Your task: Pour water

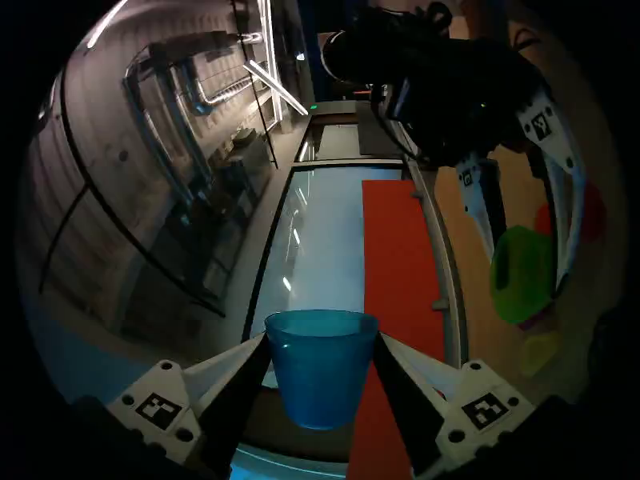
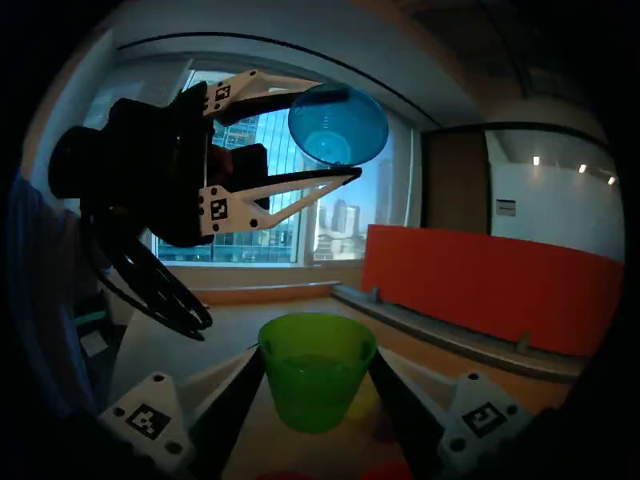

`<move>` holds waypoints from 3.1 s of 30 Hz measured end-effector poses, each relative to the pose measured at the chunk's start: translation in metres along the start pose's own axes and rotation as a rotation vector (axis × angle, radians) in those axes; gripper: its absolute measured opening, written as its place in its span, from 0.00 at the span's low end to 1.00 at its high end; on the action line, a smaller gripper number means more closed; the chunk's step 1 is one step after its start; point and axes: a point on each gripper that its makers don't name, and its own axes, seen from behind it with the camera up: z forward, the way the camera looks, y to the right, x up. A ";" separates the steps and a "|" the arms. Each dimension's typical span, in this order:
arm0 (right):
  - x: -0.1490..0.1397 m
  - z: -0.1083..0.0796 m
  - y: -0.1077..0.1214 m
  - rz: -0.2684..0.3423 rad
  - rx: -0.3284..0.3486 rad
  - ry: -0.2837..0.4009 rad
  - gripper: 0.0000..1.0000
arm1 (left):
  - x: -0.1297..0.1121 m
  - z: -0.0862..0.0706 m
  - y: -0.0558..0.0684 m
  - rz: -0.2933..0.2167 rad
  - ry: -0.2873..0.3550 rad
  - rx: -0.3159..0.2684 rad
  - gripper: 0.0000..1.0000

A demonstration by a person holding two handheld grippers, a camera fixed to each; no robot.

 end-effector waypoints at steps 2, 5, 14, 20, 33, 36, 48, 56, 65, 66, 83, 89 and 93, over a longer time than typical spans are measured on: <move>0.000 0.000 0.000 0.000 -0.001 0.001 0.90 | -0.003 0.000 0.001 -0.059 -0.008 0.000 0.85; 0.000 0.000 0.001 0.000 -0.003 0.001 0.90 | -0.009 0.000 0.000 -0.140 -0.022 0.003 0.85; 0.002 -0.002 0.003 -0.003 -0.011 0.003 0.90 | -0.022 0.000 0.005 -0.374 -0.056 -0.011 0.85; 0.004 -0.004 0.004 -0.008 -0.017 0.002 0.90 | -0.029 -0.003 0.006 -0.583 -0.064 -0.028 0.85; 0.009 -0.009 0.009 -0.008 -0.032 0.012 0.90 | -0.053 -0.003 0.004 -1.083 -0.105 -0.060 0.85; 0.010 -0.010 0.009 -0.008 -0.034 0.014 0.90 | -0.058 -0.004 0.007 -1.188 -0.112 -0.074 0.85; 0.015 -0.012 0.011 -0.011 -0.038 0.020 0.90 | -0.056 0.000 0.018 -1.404 -0.100 -0.121 0.85; 0.015 -0.012 0.010 -0.009 -0.036 0.019 0.90 | -0.056 -0.003 0.022 -1.409 -0.112 -0.139 0.86; 0.016 -0.015 0.010 -0.008 -0.036 0.010 0.90 | -0.059 -0.007 0.028 -1.442 -0.125 -0.155 0.86; 0.016 -0.015 0.010 -0.008 -0.036 0.008 0.90 | -0.060 -0.008 0.030 -1.446 -0.128 -0.156 0.86; 0.007 -0.050 0.038 0.005 -0.107 -0.058 0.90 | -0.073 -0.039 0.096 -1.494 -0.209 -0.212 0.86; -0.004 -0.069 0.052 0.007 -0.148 -0.092 0.90 | -0.077 -0.049 0.126 -1.502 -0.251 -0.241 0.87; -0.008 -0.081 0.060 0.010 -0.170 -0.106 0.90 | -0.077 -0.055 0.142 -1.504 -0.265 -0.257 0.86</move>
